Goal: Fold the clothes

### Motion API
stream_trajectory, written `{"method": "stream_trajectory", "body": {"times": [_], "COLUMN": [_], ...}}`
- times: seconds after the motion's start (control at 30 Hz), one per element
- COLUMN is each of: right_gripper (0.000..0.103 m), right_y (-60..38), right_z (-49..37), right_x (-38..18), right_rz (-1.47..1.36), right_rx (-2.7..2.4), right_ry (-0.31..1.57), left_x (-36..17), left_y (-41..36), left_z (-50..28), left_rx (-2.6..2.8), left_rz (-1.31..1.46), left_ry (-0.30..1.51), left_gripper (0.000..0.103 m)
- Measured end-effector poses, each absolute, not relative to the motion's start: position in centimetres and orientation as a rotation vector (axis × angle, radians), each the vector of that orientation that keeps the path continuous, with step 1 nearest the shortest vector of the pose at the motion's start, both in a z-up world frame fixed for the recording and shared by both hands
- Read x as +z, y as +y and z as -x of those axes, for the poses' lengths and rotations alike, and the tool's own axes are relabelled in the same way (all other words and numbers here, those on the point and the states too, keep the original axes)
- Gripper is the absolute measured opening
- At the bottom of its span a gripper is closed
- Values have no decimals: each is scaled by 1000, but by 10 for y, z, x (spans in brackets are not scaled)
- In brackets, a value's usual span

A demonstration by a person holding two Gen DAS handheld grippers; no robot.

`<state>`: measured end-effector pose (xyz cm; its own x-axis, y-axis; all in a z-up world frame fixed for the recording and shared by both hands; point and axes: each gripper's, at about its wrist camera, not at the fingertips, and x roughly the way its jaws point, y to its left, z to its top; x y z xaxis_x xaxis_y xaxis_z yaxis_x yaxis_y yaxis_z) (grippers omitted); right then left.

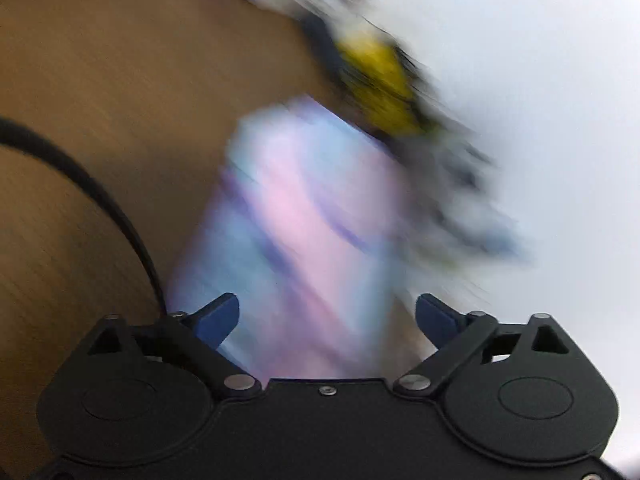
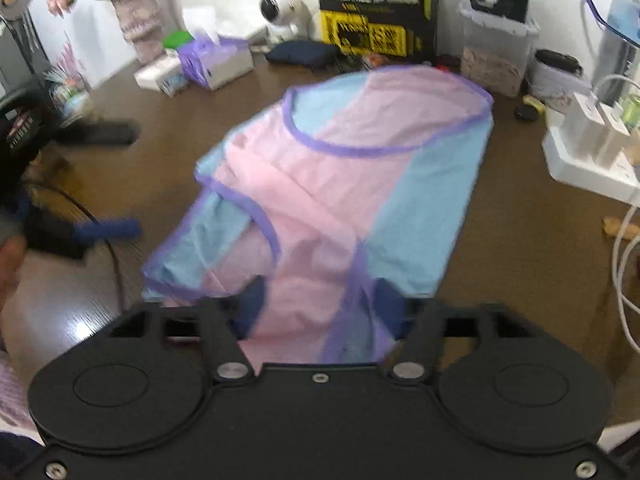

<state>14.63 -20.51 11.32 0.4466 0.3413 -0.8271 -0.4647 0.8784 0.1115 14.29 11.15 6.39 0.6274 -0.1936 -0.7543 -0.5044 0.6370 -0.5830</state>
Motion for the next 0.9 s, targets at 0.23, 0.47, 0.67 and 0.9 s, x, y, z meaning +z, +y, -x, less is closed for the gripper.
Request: {"method": "stream_trajectory", "body": {"times": [0.23,0.47,0.67,0.9], "right_gripper": [68,66,66,66], "right_y": [-200,-196,-188,-197], "right_z": [-123,-104,-87,-90], "right_x": [103,100,103,94], "right_rz": [238,322,450,368], "right_rx": [583,618,657,627], "right_ry": [1043,1039,1042,1096], "left_x": [88,72,84,88], "left_y": [80,38,42,32], "left_z": [-164,-169,-161,-142], "left_rx": [21,-107,-298,-682], "left_rz": [224,-16,-136,-220], "left_ry": [915,835,780,863], "left_gripper": [95,95,95,93]}}
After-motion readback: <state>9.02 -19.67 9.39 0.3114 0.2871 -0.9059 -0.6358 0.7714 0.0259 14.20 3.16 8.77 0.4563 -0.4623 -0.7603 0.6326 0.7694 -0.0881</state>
